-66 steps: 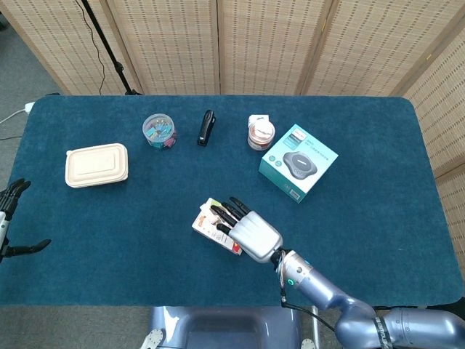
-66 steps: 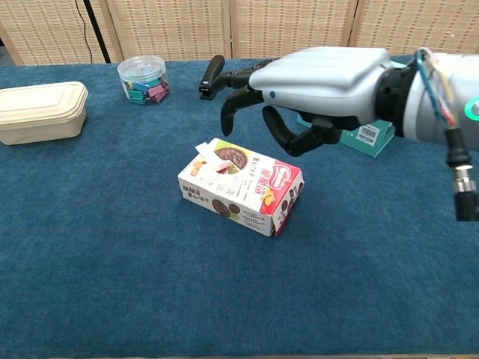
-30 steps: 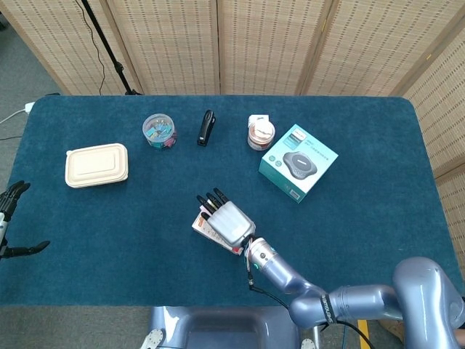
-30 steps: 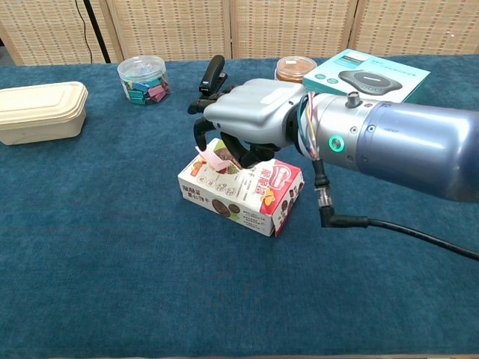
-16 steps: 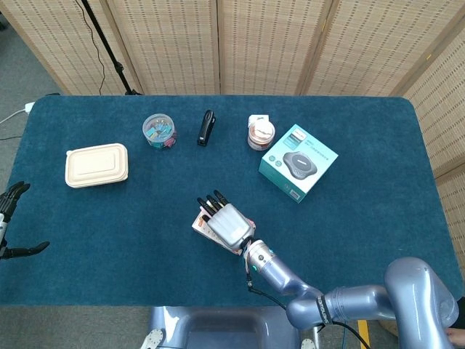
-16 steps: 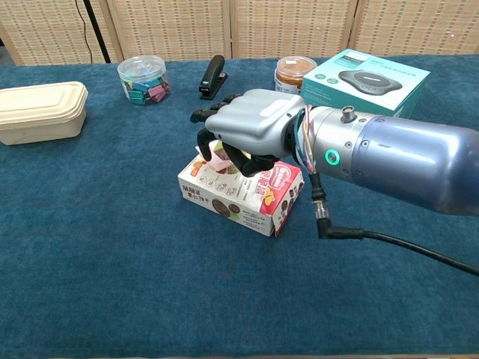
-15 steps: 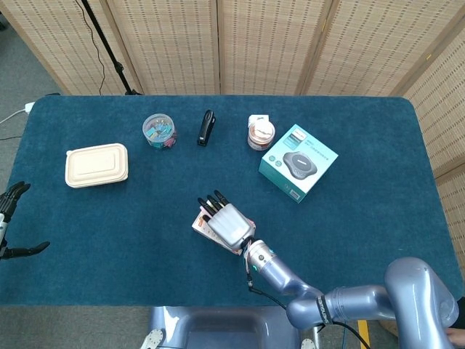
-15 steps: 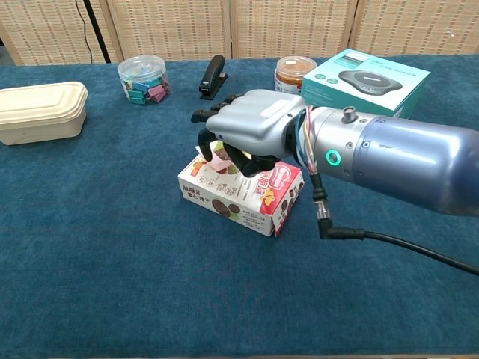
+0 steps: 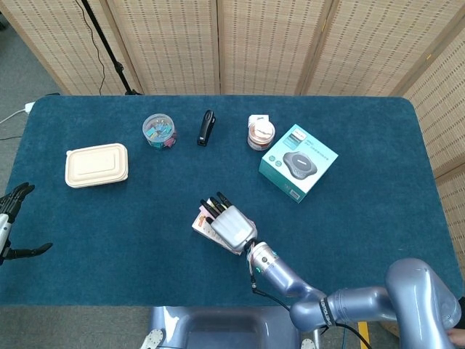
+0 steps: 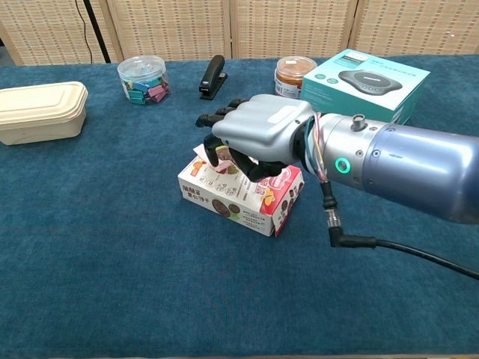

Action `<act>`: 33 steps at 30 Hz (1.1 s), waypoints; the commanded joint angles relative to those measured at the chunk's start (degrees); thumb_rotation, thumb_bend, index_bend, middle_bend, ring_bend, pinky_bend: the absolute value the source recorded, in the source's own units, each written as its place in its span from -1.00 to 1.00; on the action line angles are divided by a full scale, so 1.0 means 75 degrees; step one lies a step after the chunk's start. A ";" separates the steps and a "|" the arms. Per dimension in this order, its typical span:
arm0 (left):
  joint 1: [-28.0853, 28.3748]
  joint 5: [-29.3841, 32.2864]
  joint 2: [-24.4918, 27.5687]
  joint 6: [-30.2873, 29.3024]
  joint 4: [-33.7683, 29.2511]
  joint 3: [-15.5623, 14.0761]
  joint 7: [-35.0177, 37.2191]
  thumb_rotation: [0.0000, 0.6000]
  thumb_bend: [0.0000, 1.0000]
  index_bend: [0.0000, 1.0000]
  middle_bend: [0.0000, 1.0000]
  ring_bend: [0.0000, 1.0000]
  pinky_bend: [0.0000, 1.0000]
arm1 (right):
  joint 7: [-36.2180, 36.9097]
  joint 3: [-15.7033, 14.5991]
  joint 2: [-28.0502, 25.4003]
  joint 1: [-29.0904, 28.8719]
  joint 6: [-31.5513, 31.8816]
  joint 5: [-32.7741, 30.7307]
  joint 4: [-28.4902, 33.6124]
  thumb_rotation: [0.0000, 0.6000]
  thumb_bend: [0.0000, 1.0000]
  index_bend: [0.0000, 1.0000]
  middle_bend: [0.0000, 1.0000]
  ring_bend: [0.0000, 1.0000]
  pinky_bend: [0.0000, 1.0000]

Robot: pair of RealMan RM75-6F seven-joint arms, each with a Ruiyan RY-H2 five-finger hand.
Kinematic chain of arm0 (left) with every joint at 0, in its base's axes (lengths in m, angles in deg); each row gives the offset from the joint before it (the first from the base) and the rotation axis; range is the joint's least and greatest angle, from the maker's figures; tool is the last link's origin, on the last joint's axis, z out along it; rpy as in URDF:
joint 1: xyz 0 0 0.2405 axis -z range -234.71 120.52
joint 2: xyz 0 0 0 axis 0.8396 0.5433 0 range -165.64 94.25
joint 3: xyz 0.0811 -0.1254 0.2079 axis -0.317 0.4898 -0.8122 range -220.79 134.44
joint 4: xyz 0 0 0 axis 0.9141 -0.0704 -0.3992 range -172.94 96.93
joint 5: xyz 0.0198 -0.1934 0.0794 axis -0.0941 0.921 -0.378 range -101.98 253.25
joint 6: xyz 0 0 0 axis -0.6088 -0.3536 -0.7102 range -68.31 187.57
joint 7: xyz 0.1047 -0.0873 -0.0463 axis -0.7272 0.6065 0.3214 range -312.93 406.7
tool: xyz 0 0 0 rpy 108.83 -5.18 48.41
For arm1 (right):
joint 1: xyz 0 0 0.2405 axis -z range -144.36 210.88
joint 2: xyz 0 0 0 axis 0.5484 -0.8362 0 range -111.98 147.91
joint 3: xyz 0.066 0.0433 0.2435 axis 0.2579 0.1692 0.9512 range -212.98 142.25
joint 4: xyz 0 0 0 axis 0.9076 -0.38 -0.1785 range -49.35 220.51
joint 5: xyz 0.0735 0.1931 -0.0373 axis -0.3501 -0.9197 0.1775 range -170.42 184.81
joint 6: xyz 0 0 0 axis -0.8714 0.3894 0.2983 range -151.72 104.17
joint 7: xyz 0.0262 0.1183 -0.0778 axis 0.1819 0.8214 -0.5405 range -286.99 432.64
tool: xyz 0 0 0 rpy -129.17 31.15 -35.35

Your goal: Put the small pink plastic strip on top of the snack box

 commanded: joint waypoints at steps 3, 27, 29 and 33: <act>0.0000 0.0015 -0.0011 0.0013 -0.0021 0.0015 -0.0048 1.00 -0.86 -1.00 -1.00 -1.00 -1.00 | 0.0052 -0.0053 -0.0024 0.0044 0.0019 0.0073 -0.0014 1.00 1.00 -0.40 -1.00 -1.00 -1.00; -0.0048 -0.0081 0.0003 0.0022 -0.0030 0.0025 0.0012 1.00 -0.86 -1.00 -1.00 -1.00 -1.00 | 0.0400 -0.0295 -0.0066 0.0345 0.0077 0.0685 -0.0249 1.00 1.00 -0.39 -1.00 -1.00 -1.00; -0.0052 -0.0096 0.0008 0.0021 -0.0025 0.0024 0.0029 1.00 -0.86 -1.00 -1.00 -1.00 -1.00 | 0.0404 -0.0294 -0.0070 0.0366 0.0080 0.0704 -0.0279 1.00 1.00 -0.39 -1.00 -1.00 -1.00; -0.0064 -0.0134 0.0015 0.0011 -0.0017 0.0018 0.0065 1.00 -0.86 -1.00 -1.00 -1.00 -1.00 | 0.0412 -0.0318 -0.0092 0.0426 0.0089 0.0762 -0.0306 1.00 1.00 -0.38 -1.00 -1.00 -1.00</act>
